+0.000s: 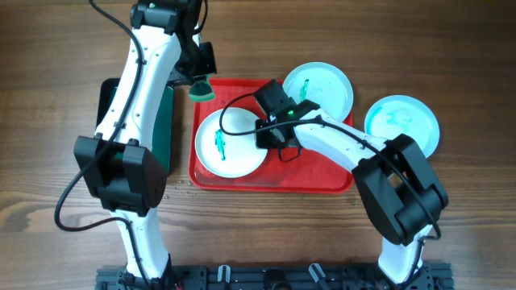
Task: Clean dirty plates on tray and stack at the side
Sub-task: 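Scrub the held plate with the sponge in the left gripper, then lift the plate with the right gripper and stack it on the side plate, then grasp the last plate rim with the right gripper and pull it center, then scrub the last plate with the sponge in the left gripper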
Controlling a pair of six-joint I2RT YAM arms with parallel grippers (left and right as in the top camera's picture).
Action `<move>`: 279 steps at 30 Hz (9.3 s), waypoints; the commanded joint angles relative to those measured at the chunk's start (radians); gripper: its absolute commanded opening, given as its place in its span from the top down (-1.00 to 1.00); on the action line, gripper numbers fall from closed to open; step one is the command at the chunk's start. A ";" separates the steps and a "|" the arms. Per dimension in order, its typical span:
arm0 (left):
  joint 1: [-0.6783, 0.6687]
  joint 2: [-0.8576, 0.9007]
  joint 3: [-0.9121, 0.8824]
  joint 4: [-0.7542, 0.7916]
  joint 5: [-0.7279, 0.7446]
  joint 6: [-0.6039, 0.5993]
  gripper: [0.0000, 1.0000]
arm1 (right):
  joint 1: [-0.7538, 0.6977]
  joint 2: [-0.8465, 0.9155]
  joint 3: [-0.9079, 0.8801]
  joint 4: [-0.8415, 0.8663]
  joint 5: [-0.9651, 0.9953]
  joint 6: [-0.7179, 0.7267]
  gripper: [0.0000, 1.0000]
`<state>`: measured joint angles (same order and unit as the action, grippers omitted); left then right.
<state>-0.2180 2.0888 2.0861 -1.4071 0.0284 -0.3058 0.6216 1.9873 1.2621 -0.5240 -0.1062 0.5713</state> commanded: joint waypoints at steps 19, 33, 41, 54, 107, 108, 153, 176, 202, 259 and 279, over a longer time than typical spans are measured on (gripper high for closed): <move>-0.125 -0.014 -0.675 0.521 0.071 -0.016 0.92 | -0.043 0.019 -0.011 0.011 -0.063 0.101 0.91; -0.114 -0.015 -0.790 0.437 0.411 0.439 0.92 | -0.043 0.019 -0.011 0.010 -0.052 0.083 0.91; -0.073 -0.015 -0.790 0.657 -0.339 -0.169 0.92 | -0.043 0.019 -0.011 0.004 -0.051 0.082 0.91; -0.087 -0.015 -0.790 0.459 0.536 0.508 0.92 | -0.043 0.019 -0.011 0.000 -0.053 0.057 0.91; 0.024 -0.031 -0.224 0.209 0.123 0.005 0.92 | 0.113 -0.365 0.043 -0.349 0.774 -0.029 0.92; 0.024 -0.031 -0.227 0.206 0.140 0.006 0.92 | 0.142 -0.372 0.043 -0.365 0.850 -0.029 0.92; -0.009 -0.031 -0.379 0.277 0.154 0.006 0.92 | -1.023 -0.486 -0.117 -0.345 0.165 -0.201 0.91; -0.009 -0.031 -0.379 0.285 0.154 0.006 0.92 | -0.517 -0.307 -0.216 0.019 0.006 0.098 0.29; -0.009 -0.031 -0.379 0.274 0.154 0.006 0.92 | -0.384 -0.082 -0.105 0.008 -0.024 -0.557 0.17; -0.199 0.112 -0.528 0.453 0.218 0.257 0.92 | -0.273 -0.047 -0.169 0.068 -0.184 0.084 0.91; -0.183 0.113 -0.528 0.583 -0.360 -0.019 0.92 | -0.272 -0.047 -0.169 0.074 -0.187 0.082 0.91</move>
<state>-0.4400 2.1654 1.5845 -0.7502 -0.1383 -0.2386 0.3489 1.9171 1.1145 -0.4297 -0.3035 0.6582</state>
